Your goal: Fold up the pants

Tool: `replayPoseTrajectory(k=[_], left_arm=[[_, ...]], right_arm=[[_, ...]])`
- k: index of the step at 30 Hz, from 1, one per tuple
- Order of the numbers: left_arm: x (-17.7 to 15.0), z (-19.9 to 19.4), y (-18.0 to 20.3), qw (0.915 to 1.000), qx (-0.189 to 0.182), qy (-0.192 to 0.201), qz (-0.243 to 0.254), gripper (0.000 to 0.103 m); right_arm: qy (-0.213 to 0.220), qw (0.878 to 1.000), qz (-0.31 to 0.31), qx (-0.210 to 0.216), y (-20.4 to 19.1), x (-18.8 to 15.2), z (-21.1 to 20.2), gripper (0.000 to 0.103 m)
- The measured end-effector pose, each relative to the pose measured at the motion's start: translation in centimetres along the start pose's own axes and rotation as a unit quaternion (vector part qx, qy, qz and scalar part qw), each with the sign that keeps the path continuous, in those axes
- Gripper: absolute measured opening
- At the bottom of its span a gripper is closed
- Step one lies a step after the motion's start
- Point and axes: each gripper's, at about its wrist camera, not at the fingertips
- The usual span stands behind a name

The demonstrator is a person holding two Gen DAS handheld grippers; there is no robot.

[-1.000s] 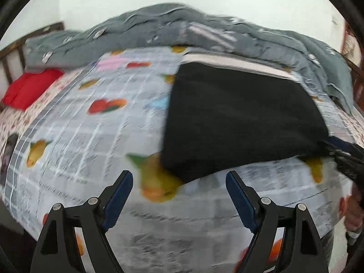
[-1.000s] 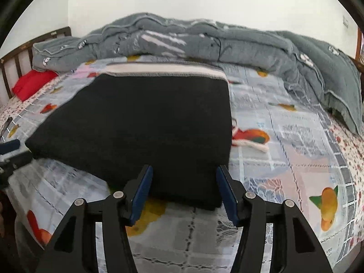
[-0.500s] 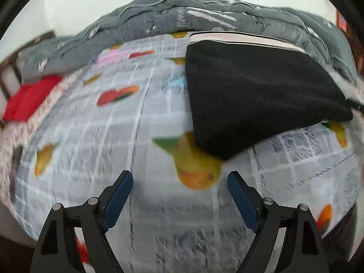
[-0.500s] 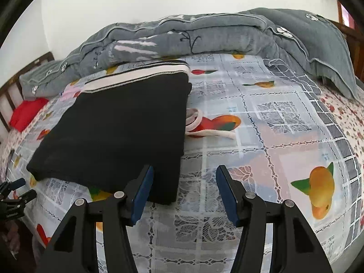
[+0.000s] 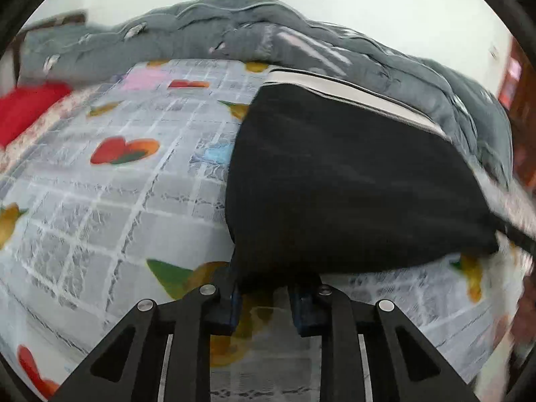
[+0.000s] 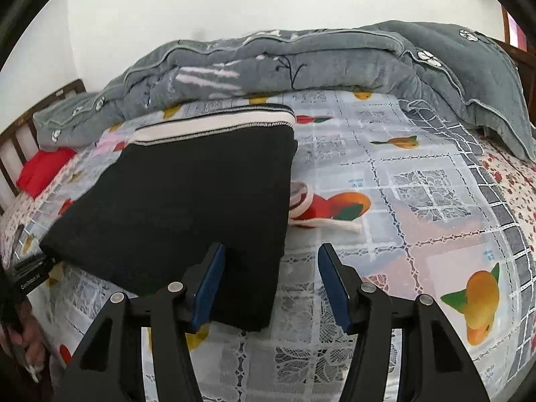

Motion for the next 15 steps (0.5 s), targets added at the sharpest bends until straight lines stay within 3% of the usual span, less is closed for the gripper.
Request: replayPoseTrajectory(k=[2,5,9,13,15], left_arm=[[-0.4,-0.7,0.1,0.9999,-0.006,-0.002,0.014,0.024],[-1.1,-1.8,-0.7,0.9990,-0.045,-0.002,0.008,0.027],[-2.0,-3.6,-1.8,0.9976,-0.065,0.022,-0.002,0.060],[-0.7,-4.9,-2.2,0.9978,-0.053,0.040,-0.007,0.061],[1.1,-4.2,-2.3,0.9982,-0.050,0.029,-0.014,0.066]], right_arm=[[-0.012,1.000,-0.012,-0.003,-0.1,-0.2,1.0,0.056],[-0.029,0.999,0.014,0.029,1.0,0.5,1.4,0.059],[-0.048,0.994,0.068,0.064,2.1,1.7,1.6,0.059],[-0.034,0.998,0.035,0.045,0.6,2.1,1.8,0.059],[-0.035,0.998,0.023,0.036,0.0,2.3,2.3,0.059]])
Point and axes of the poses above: each gripper's, at about its wrist camera, not at the fingertips, and z roughly the way its jaws point, y to its right, x to its top, and after that the axes turned 15 degrees about z, right-handed
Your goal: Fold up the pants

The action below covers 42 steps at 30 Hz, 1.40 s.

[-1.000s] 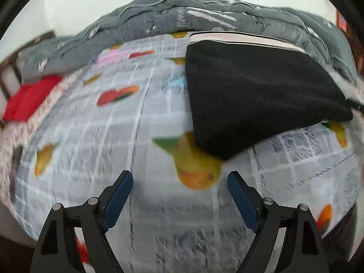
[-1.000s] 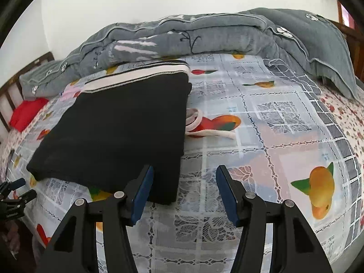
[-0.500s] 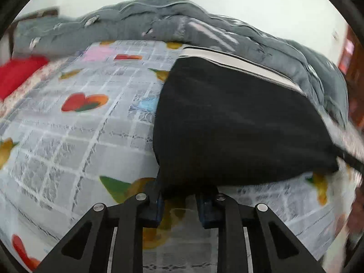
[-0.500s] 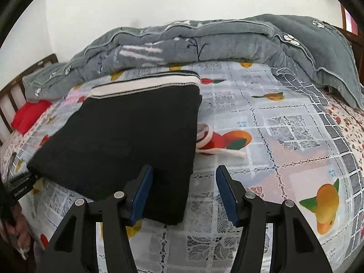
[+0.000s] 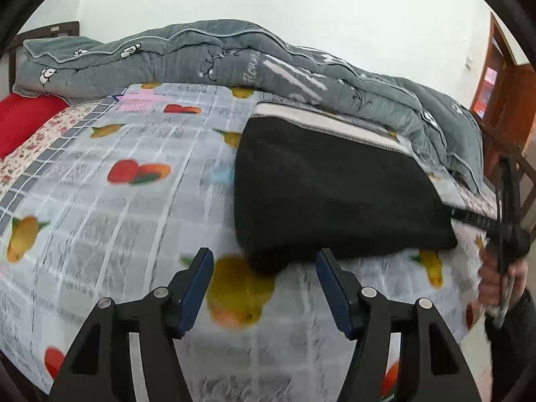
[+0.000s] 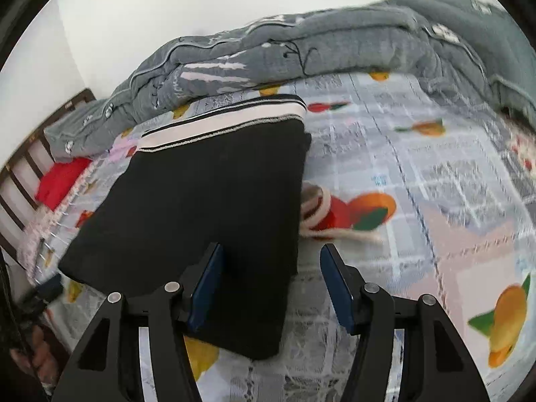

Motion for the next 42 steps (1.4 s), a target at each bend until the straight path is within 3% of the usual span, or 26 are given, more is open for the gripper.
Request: replayPoseTrajectory(k=[2,6,13,21,27,31,34,37,42], left_arm=[[1.2,1.7,-0.2,0.9995,0.007,-0.028,-0.010,0.066],[1.6,5.5,-0.9,0.9966,-0.032,-0.065,-0.040,0.070],[1.8,6.3,0.6,0.9977,-0.026,-0.055,-0.032,0.074],[3.0,7.4,1.4,0.9971,-0.022,-0.063,-0.036,0.075],[2.6,6.2,1.8,0.9953,-0.013,-0.081,-0.050,0.075],[2.2,4.6,3.2,0.9950,0.006,-0.093,-0.036,0.074],[1.9,3.0,4.4,0.9949,0.011,-0.096,-0.027,0.074],[2.0,1.4,5.3,0.9951,0.017,-0.095,-0.020,0.074],[3.2,-2.9,7.3,0.9977,0.005,-0.067,0.000,0.074]], right_arm=[[-0.004,1.000,-0.002,0.004,-0.4,0.2,0.5,0.059],[-0.009,1.000,-0.003,0.018,-0.1,0.3,1.0,0.055],[0.011,0.999,-0.042,-0.001,-1.3,0.6,1.4,0.052],[0.012,0.999,-0.038,-0.007,-1.2,2.3,3.1,0.052],[0.009,0.999,-0.035,-0.034,-1.7,1.9,1.8,0.052],[0.016,0.998,-0.046,-0.046,-1.7,0.8,0.3,0.052],[-0.004,0.998,-0.036,-0.044,-1.2,0.0,-0.7,0.052],[0.004,0.997,-0.042,-0.064,-0.9,-0.9,-2.3,0.052],[0.036,0.997,-0.037,-0.059,-0.9,-0.9,-7.0,0.052]])
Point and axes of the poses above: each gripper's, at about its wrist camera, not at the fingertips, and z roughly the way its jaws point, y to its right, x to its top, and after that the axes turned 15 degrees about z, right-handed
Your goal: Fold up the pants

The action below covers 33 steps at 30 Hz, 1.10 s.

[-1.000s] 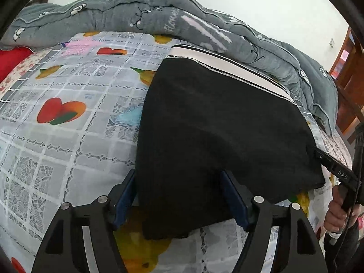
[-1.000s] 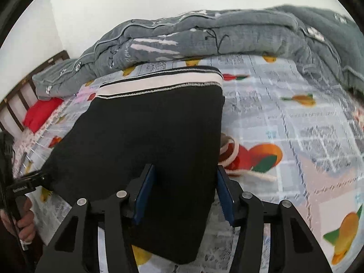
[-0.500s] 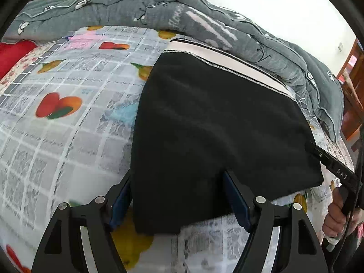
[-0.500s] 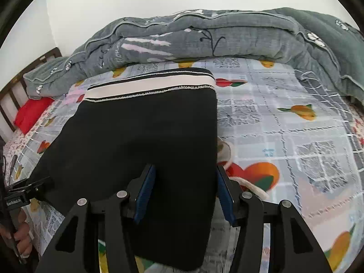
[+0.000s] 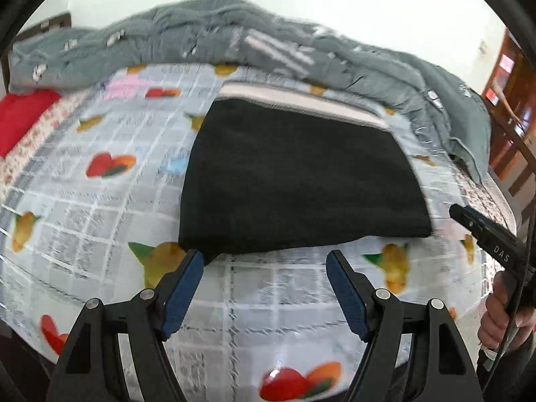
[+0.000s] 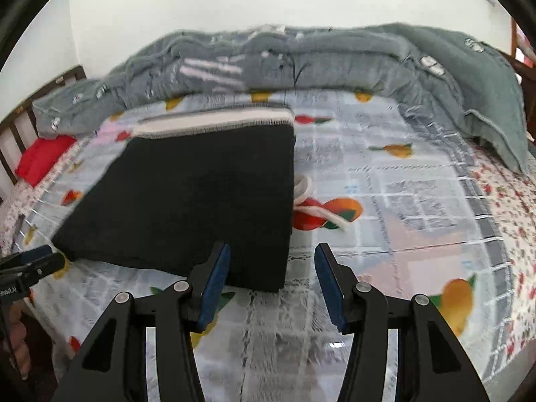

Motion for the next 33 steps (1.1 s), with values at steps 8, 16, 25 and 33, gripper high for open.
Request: replayPoseTrajectory(k=[8,16,25,33], left_arm=[[0.9,-7.4,3.1,0.9977,0.041,0.047,0.027,0.080],[0.1,-10.9,4.4,0.9964,0.054,0.061,0.025,0.086],[-0.5,-11.2,5.2,0.9964,0.054,0.058,0.032,0.086],[-0.7,-11.1,5.5,0.9967,0.052,0.056,0.028,0.086]], right_arm=[[0.029,1.000,-0.002,-0.002,-0.4,1.3,-7.9,0.061],[0.043,0.999,-0.001,-0.001,0.1,0.2,-12.0,0.091],[0.058,0.998,-0.012,-0.022,-0.4,-0.1,-13.5,0.095],[0.054,0.998,0.002,-0.025,0.2,0.1,-13.5,0.095]])
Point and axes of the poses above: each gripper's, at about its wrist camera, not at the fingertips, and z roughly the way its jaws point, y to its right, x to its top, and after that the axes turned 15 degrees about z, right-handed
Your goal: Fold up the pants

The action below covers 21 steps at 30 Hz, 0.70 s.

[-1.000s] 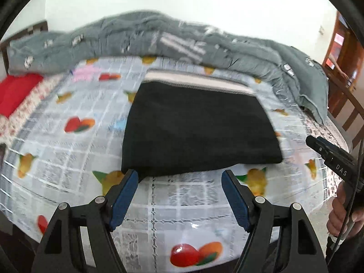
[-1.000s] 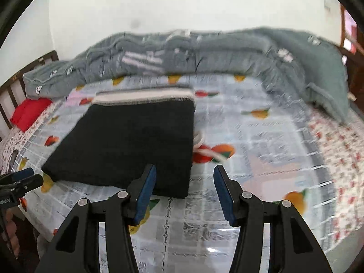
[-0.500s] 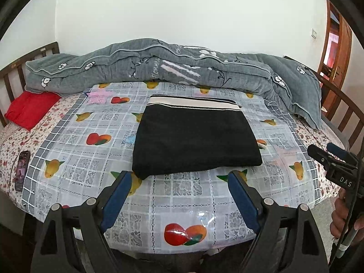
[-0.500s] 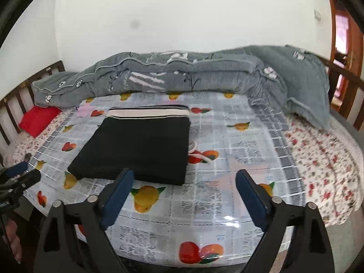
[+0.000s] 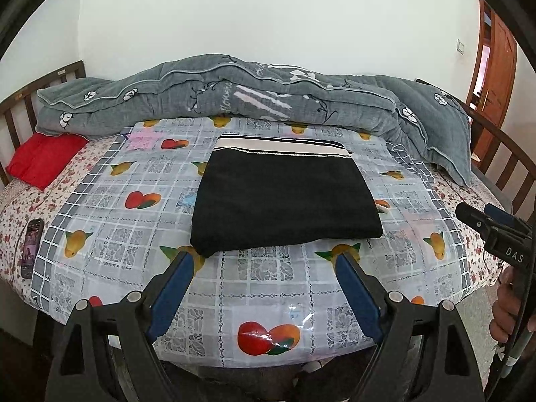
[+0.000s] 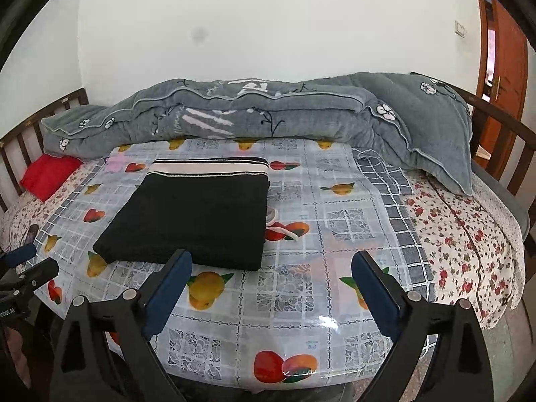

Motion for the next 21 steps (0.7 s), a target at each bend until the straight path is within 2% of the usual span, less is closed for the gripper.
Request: replayPoseTrajectory(k=[21], left_arm=[[0.06,-0.50,0.23,1.0000,0.006,-0.001,-0.003,0.086]], right_arm=[[0.007,1.000,0.005,-0.023,0.19,0.23,-0.45,0.095]])
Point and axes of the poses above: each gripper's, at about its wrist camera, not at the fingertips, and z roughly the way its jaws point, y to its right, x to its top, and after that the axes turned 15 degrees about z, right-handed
